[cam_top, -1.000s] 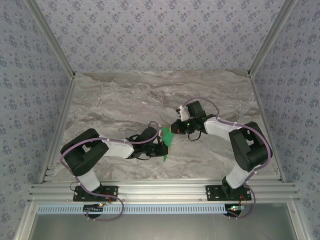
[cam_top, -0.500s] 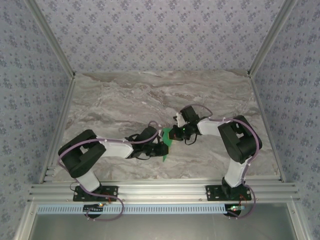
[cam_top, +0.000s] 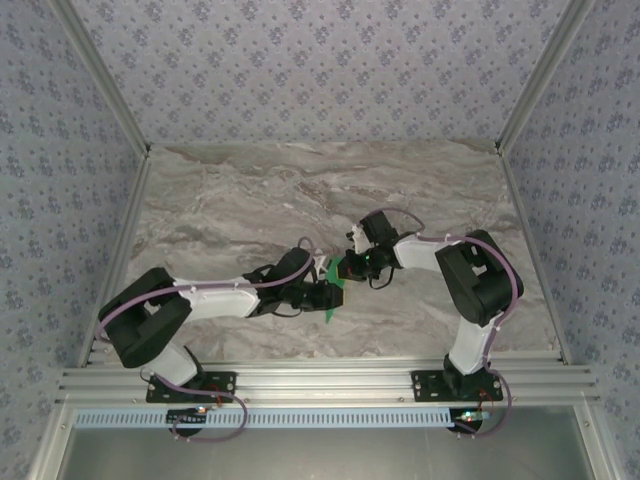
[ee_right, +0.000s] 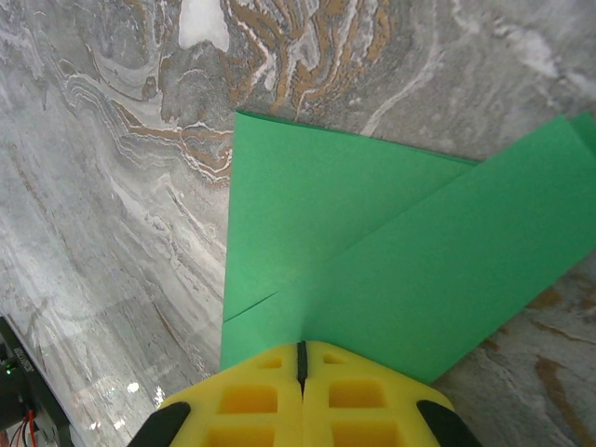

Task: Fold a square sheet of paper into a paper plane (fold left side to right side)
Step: Fold the wing for the fifth time at the center of the table.

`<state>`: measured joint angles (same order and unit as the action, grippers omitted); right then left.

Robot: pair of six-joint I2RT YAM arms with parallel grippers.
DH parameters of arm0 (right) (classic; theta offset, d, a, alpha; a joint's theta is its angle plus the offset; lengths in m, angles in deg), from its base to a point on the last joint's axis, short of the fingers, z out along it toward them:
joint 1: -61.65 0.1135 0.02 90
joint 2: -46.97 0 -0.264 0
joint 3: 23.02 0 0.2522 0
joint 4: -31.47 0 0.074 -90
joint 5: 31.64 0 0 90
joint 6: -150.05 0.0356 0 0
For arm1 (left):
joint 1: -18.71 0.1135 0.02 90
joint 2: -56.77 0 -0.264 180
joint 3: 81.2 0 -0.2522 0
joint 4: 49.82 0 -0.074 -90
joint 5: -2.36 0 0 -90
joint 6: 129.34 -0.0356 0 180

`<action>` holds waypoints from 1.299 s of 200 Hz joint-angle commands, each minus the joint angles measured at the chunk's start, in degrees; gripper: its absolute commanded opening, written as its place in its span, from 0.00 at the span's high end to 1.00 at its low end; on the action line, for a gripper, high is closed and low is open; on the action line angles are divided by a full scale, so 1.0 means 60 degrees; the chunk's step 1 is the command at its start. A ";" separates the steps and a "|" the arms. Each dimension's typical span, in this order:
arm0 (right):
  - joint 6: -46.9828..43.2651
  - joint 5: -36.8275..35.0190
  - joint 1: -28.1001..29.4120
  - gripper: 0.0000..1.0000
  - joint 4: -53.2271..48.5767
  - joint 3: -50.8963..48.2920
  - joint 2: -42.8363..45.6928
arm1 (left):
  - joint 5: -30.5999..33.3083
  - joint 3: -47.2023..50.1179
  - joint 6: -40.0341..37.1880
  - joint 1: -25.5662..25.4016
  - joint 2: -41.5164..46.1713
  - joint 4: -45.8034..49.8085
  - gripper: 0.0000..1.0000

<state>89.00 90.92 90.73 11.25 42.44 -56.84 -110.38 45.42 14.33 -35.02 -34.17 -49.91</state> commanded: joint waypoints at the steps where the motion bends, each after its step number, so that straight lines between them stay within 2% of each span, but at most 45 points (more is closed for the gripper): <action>1: -0.0106 -0.0767 0.0045 0.95 -0.0561 0.0011 -0.0423 | -0.0254 -0.0409 0.0035 -0.0144 -0.0430 -0.0023 0.72; 73: -0.0200 -0.0944 0.0053 0.94 -0.0731 0.0088 -0.0440 | 0.0099 -0.0326 -0.0037 -0.0156 -0.0504 0.0497 0.72; 260: -0.0274 -0.1200 0.0087 0.94 -0.1018 0.0216 -0.0526 | 0.0305 0.0085 0.0115 -0.0170 -0.0780 0.0402 0.72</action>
<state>88.54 89.89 91.06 8.85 43.88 -57.25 -109.27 44.83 14.37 -35.72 -37.97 -47.81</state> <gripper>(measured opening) 0.060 0.277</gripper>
